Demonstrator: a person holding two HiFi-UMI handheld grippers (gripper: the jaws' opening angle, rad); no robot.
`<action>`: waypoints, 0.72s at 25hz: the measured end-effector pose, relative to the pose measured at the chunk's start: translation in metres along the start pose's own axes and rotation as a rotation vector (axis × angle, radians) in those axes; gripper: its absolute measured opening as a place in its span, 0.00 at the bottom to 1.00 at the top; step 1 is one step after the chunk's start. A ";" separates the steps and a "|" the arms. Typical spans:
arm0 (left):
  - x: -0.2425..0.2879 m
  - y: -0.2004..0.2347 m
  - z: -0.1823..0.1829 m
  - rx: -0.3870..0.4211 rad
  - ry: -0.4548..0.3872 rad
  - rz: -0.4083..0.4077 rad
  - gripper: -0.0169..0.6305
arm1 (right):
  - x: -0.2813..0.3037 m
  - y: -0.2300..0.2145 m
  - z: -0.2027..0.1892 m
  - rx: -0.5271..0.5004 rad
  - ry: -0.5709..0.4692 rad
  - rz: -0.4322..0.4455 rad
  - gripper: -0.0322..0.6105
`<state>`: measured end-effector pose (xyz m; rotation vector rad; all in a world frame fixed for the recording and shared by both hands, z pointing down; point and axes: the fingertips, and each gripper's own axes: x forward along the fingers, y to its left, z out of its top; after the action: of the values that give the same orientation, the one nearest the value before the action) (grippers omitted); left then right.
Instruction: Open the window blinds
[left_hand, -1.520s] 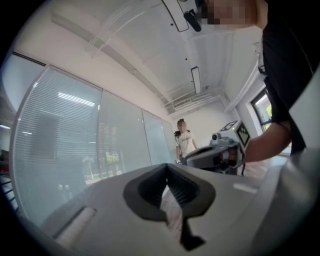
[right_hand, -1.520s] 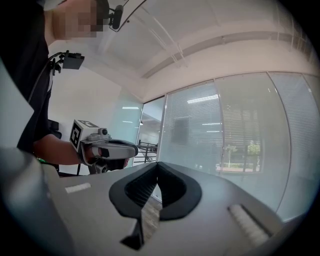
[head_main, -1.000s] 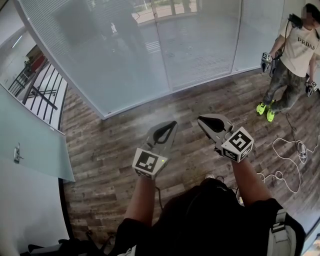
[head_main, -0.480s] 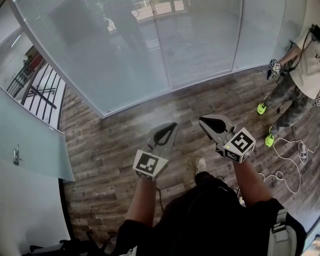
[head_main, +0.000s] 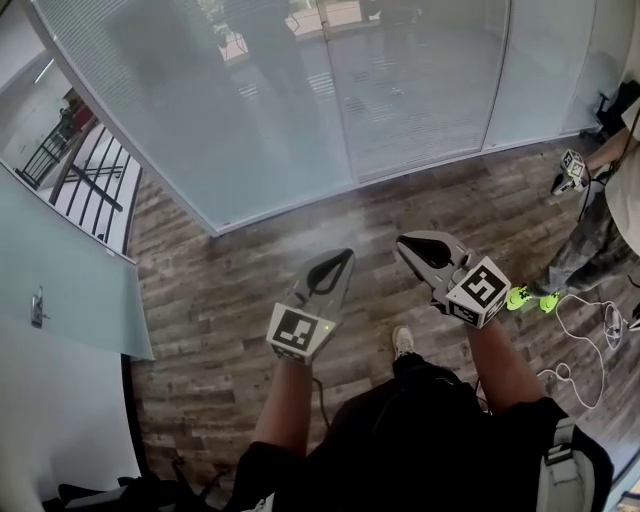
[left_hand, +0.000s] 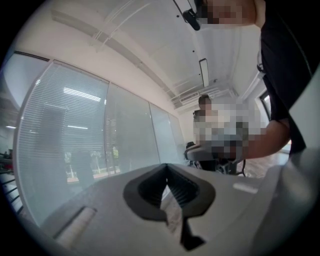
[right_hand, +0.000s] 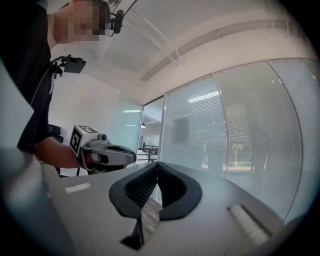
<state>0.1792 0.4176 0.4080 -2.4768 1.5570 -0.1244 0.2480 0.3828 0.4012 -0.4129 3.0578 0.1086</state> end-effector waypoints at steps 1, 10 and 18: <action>0.005 0.005 -0.002 0.002 0.000 0.009 0.03 | 0.004 -0.006 0.001 0.014 -0.003 0.004 0.06; 0.058 0.057 0.000 0.000 0.025 0.092 0.03 | 0.048 -0.075 0.002 -0.004 -0.007 0.099 0.06; 0.087 0.101 -0.007 0.012 0.066 0.178 0.03 | 0.077 -0.120 0.004 0.007 -0.027 0.169 0.06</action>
<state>0.1269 0.2964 0.3885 -2.3342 1.7892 -0.1880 0.2059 0.2477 0.3851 -0.1507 3.0605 0.1088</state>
